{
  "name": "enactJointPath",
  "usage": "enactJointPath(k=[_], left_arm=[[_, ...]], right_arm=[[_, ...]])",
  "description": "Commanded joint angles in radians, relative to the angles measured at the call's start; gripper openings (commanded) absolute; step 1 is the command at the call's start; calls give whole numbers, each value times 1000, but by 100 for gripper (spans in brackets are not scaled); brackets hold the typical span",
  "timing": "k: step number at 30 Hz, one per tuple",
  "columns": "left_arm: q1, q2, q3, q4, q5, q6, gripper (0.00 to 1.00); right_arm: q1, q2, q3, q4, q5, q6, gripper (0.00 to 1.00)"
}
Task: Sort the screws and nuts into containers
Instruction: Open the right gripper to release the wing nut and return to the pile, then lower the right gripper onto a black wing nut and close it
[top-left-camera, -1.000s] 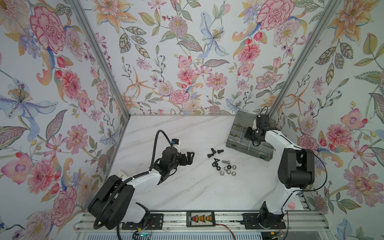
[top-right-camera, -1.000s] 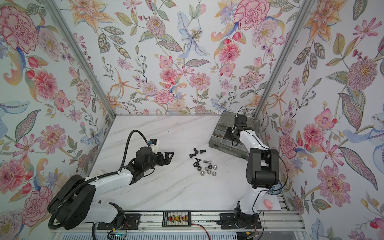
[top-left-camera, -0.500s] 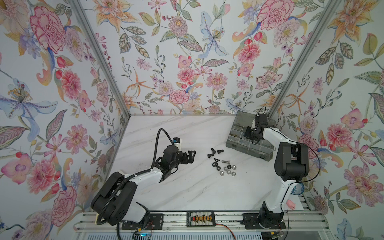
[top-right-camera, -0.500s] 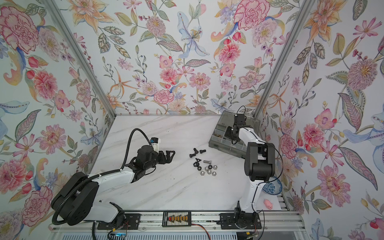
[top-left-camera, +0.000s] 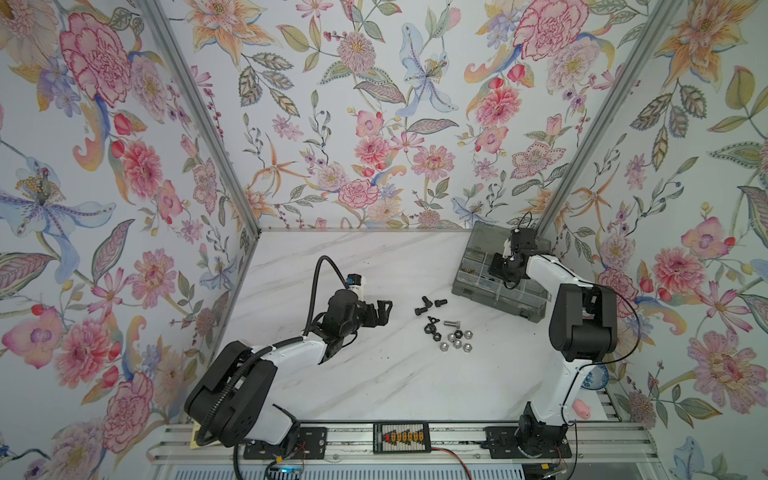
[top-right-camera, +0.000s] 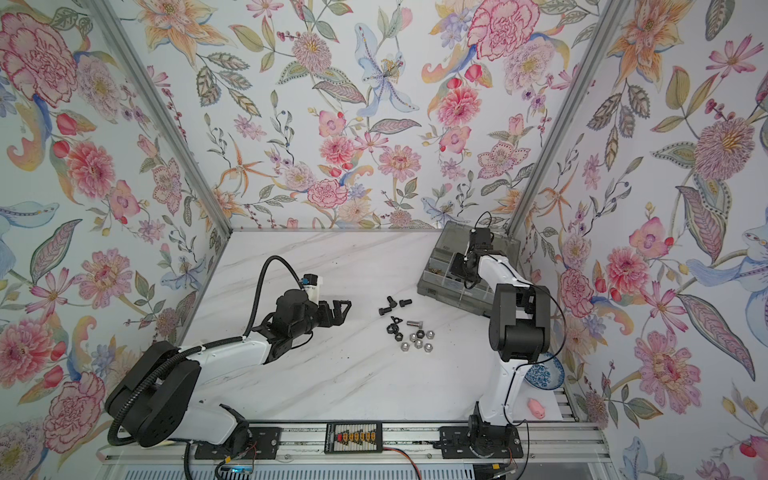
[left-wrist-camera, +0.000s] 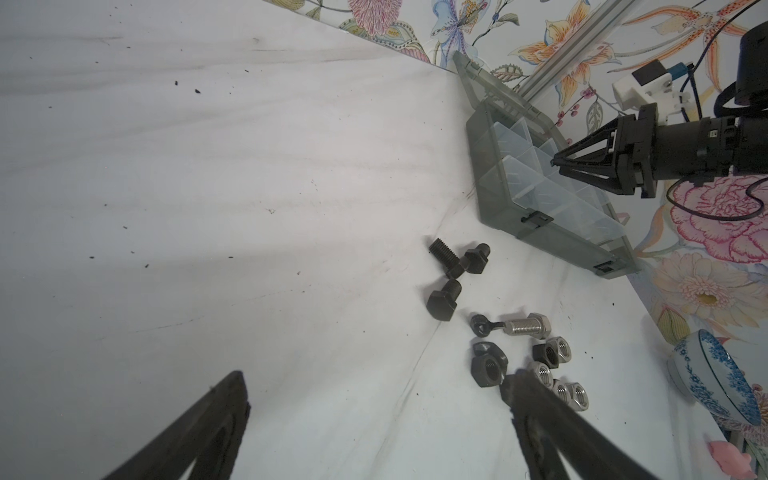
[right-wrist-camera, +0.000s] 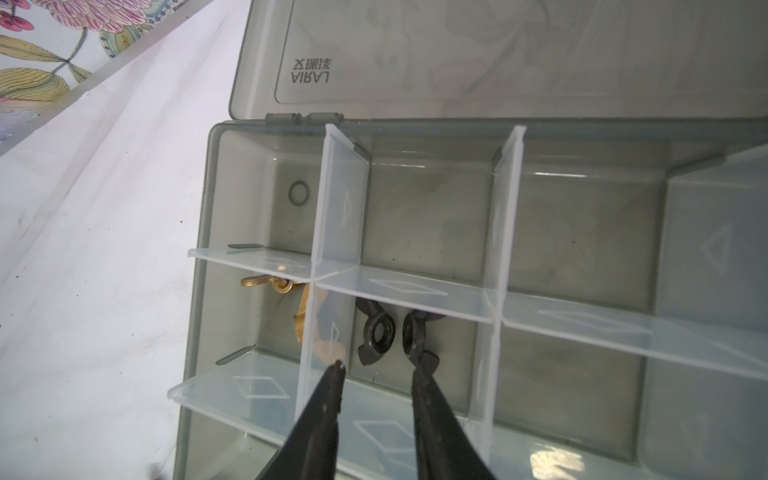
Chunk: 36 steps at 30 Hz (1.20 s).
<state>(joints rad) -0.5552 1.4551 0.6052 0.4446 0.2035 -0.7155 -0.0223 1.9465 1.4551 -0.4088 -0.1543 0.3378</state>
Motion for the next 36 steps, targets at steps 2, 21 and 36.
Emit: enactJointPath(k=[2,21,36], left_arm=[[12,13,25,20,16,4,99],[11,-14,-7,27,11,-20,99],[10,-38,-17,13,-4,-28,99]], right_arm=[[5,-139,-37,-39,-106,-26,36],[304,-267,-225,-133,-272,-238,46],[443,-91,-209,-130,-144,-364,42]])
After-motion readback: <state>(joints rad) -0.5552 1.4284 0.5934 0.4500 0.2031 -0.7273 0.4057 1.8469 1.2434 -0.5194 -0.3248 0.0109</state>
